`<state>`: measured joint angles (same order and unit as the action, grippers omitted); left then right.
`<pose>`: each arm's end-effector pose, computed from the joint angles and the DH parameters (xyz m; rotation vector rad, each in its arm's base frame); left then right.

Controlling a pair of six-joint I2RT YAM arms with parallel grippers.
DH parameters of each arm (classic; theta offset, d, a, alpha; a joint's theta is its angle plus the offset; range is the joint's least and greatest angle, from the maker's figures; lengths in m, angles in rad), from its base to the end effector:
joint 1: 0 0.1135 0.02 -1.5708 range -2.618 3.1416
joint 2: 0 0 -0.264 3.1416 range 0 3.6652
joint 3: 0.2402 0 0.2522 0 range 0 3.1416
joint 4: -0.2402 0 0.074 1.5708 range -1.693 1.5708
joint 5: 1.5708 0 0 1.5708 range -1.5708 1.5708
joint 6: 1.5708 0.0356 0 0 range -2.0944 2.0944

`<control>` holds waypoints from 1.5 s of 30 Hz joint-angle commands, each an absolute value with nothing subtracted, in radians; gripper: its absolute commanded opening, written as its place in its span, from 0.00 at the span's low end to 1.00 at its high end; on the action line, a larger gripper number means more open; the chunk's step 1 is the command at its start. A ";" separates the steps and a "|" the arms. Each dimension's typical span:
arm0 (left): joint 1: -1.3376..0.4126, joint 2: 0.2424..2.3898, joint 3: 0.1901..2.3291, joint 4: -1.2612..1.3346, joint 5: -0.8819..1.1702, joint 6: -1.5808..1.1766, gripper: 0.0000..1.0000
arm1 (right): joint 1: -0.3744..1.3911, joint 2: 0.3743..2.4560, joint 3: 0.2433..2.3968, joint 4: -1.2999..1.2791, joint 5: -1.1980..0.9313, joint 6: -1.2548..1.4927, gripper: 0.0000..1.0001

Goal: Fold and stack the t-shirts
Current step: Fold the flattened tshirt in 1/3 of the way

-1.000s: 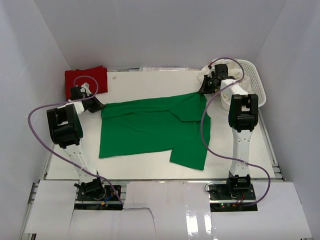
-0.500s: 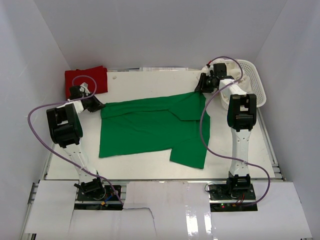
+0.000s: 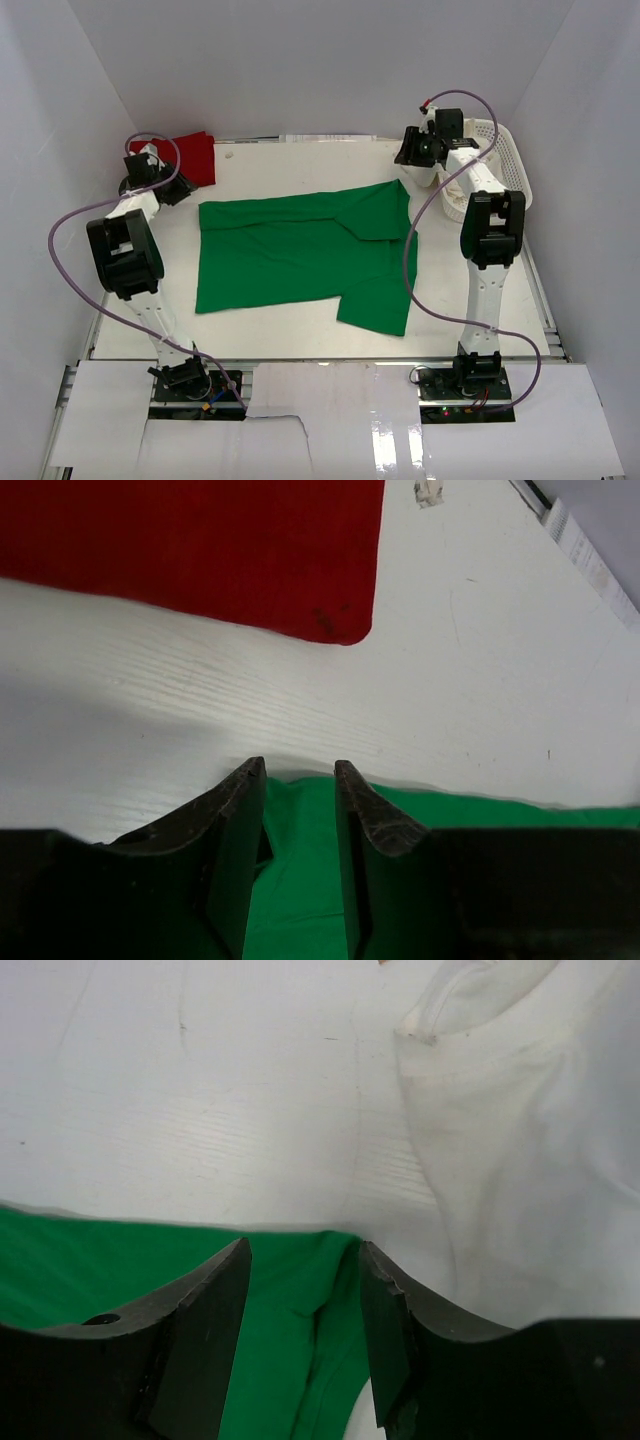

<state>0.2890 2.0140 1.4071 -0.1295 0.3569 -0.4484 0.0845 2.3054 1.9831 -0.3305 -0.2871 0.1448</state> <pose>0.4331 0.1158 0.1895 -0.6553 2.2045 -0.4931 0.5315 0.0551 0.2230 -0.0917 2.2268 0.4449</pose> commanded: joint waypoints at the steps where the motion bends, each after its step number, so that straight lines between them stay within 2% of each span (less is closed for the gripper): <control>1: 0.296 1.913 1.413 -0.135 0.333 -0.430 0.45 | 0.080 2.169 1.953 -0.354 -0.305 0.117 0.54; 5: 0.301 1.842 1.361 -0.138 0.351 -0.420 0.46 | 0.104 2.053 1.829 -0.379 -0.357 0.100 0.54; 8: 0.292 1.773 1.298 -0.106 0.452 -0.423 0.50 | 0.146 1.971 1.737 -0.434 -0.383 0.101 0.54; 13: 0.187 1.726 1.264 -0.115 0.592 -0.397 0.50 | 0.227 1.815 1.550 -0.422 -0.379 0.141 0.53; 18: 0.034 1.781 1.295 -0.104 0.687 -0.382 0.52 | 0.319 1.633 1.274 -0.296 -0.312 0.146 0.53; 22: -0.058 1.903 1.382 -0.066 0.820 -0.445 0.52 | 0.345 1.582 1.166 -0.259 -0.287 0.143 0.53; 30: -0.201 2.175 1.669 -0.176 0.864 -0.448 0.51 | 0.497 1.586 1.118 -0.253 -0.117 0.020 0.53; 37: -0.271 2.293 1.844 -0.222 0.864 -0.469 0.52 | 0.610 1.614 1.104 -0.204 0.308 -0.136 0.51; 45: -0.328 2.420 2.026 -0.241 0.910 -0.546 0.53 | 0.670 1.721 1.143 -0.176 0.466 -0.233 0.48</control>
